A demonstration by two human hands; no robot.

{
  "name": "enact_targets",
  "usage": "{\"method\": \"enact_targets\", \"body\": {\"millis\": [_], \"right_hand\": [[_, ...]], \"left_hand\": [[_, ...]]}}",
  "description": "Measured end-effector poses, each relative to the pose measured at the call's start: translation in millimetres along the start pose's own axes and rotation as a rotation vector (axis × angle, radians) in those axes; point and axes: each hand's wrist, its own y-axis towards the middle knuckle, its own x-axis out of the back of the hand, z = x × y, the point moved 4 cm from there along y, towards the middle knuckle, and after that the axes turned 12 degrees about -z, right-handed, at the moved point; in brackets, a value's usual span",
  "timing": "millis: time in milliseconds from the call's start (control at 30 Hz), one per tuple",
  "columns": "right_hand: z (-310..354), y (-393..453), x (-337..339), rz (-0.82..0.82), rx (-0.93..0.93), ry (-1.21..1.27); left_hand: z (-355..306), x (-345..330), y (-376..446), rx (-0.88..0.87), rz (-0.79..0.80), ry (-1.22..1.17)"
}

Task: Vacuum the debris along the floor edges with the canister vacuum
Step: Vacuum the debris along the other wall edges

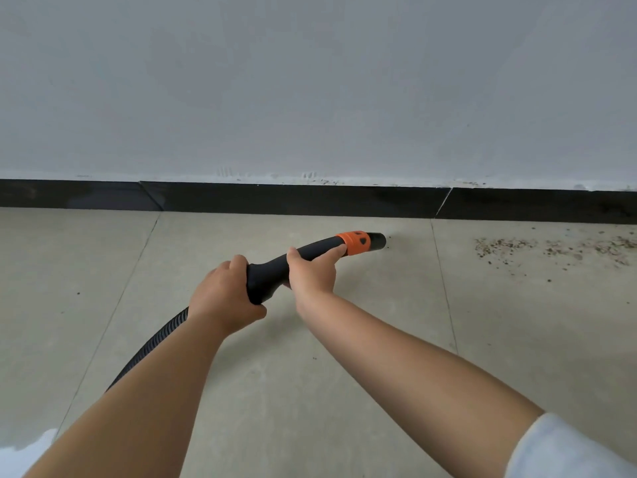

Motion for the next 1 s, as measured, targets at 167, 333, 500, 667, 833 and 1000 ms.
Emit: {"method": "enact_targets", "body": {"millis": [167,333,500,667,833,1000], "right_hand": [[0.2,17.1,17.1,-0.003,0.008,-0.027],[6.1,32.8,23.2,0.028,-0.006,0.008],[10.5,49.6,45.4,0.021,-0.006,0.041],[25.5,76.9,91.6,-0.043,-0.035,0.137],[39.2,105.1,146.5,-0.079,-0.052,0.246],[47.4,128.8,190.7,-0.124,-0.057,0.287]], "left_hand": [[-15.4,-8.8,0.4,-0.014,0.017,0.017],[-32.0,-15.0,1.3,-0.028,0.005,0.037],[-59.1,-20.7,3.5,-0.075,0.005,0.057],[-113.4,-30.3,7.0,-0.148,0.008,0.045],[-170.5,-44.2,8.9,-0.232,-0.018,-0.017],[-218.7,-58.5,10.1,-0.279,-0.016,-0.066]]}}
